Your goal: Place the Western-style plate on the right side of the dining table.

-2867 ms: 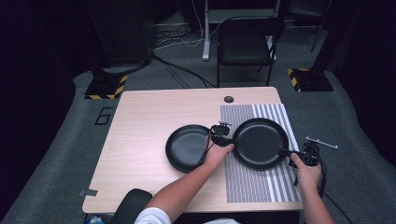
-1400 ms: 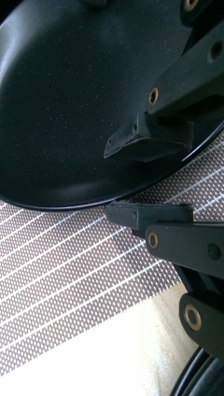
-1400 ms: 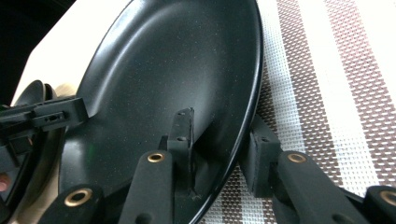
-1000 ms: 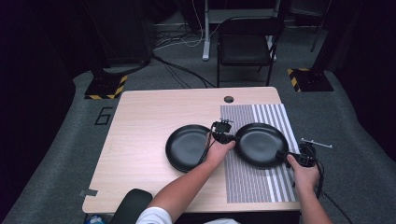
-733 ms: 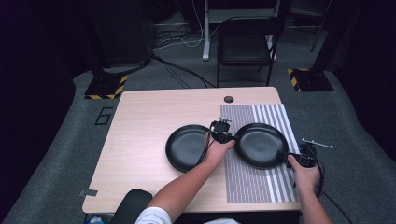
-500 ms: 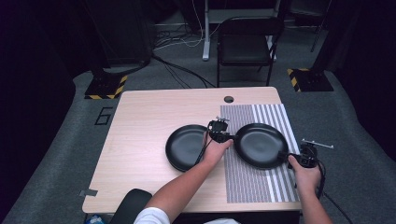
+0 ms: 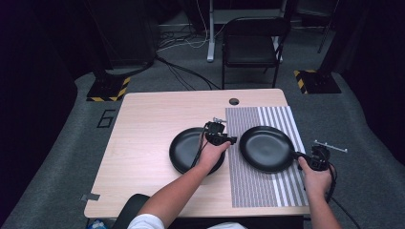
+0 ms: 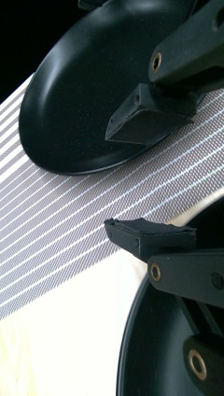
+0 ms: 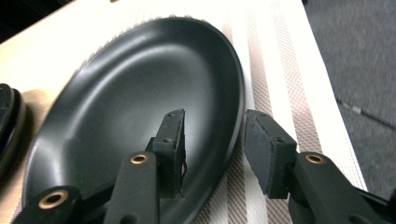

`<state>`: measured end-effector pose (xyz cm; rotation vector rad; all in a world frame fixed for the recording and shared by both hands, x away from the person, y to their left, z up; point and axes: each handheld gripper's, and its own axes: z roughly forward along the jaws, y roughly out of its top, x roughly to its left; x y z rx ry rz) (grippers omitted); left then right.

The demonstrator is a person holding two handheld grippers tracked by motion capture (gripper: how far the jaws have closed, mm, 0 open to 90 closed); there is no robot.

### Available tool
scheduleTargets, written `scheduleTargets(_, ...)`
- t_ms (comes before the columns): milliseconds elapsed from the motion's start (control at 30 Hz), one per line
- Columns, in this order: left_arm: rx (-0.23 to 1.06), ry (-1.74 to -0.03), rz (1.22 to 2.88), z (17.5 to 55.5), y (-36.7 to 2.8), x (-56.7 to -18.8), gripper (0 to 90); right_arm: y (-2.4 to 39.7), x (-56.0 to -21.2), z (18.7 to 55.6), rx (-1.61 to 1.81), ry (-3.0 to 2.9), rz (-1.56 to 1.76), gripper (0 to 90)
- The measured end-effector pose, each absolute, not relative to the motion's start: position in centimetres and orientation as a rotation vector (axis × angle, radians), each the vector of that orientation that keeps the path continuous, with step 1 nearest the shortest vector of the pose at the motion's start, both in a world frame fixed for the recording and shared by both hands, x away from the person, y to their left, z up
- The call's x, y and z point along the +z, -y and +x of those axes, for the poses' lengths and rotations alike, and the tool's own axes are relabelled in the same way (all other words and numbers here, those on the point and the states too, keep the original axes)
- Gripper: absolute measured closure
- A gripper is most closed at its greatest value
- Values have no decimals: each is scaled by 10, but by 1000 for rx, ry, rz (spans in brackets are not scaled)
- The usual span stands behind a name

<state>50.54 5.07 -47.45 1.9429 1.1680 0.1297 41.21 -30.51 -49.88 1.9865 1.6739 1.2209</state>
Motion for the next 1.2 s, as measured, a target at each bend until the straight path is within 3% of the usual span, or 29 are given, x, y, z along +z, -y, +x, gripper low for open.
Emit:
scheduleTargets(633,187,-1180,1901,496,-98,-461,477,273,-469,417,1155,-1769,1734,561)
scheduleTargets(1200,240,-1230,1870,478,-163,-461,476,240,-451,403,1173,-1915,1603,575)
